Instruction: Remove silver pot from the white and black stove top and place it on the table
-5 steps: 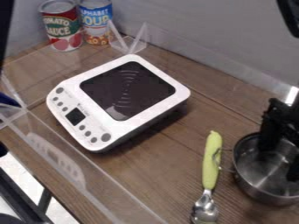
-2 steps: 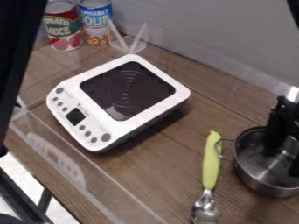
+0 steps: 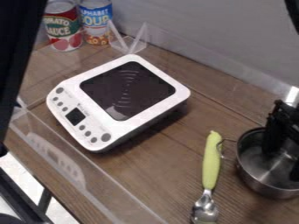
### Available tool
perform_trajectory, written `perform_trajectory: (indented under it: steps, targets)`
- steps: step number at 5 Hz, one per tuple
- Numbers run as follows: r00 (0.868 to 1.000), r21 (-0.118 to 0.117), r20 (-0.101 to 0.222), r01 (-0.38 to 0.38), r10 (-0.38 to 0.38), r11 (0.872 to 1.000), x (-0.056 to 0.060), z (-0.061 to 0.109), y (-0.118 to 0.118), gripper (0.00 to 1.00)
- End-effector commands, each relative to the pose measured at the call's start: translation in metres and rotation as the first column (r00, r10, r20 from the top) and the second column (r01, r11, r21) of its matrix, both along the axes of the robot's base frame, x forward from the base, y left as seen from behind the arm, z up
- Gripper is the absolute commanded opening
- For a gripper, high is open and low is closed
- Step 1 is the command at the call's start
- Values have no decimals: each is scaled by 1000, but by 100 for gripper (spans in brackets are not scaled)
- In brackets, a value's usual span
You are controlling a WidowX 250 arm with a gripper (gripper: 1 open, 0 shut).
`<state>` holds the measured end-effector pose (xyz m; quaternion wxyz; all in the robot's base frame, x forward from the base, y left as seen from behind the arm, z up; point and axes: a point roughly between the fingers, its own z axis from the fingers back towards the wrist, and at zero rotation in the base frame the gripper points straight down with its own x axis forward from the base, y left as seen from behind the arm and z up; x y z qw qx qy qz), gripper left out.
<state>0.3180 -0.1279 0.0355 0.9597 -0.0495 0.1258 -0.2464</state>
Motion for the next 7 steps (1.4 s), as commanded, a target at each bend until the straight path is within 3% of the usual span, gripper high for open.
perform_trajectory:
  steps: [1, 3, 7]
  targets:
    - [999, -18, 37, 6, -6, 1000, 4, 18, -13, 100]
    - [997, -17, 26, 67, -66, 998, 13, 18, -8, 100]
    - [1000, -14, 2, 0, 0, 1000, 21, 18, 11, 100]
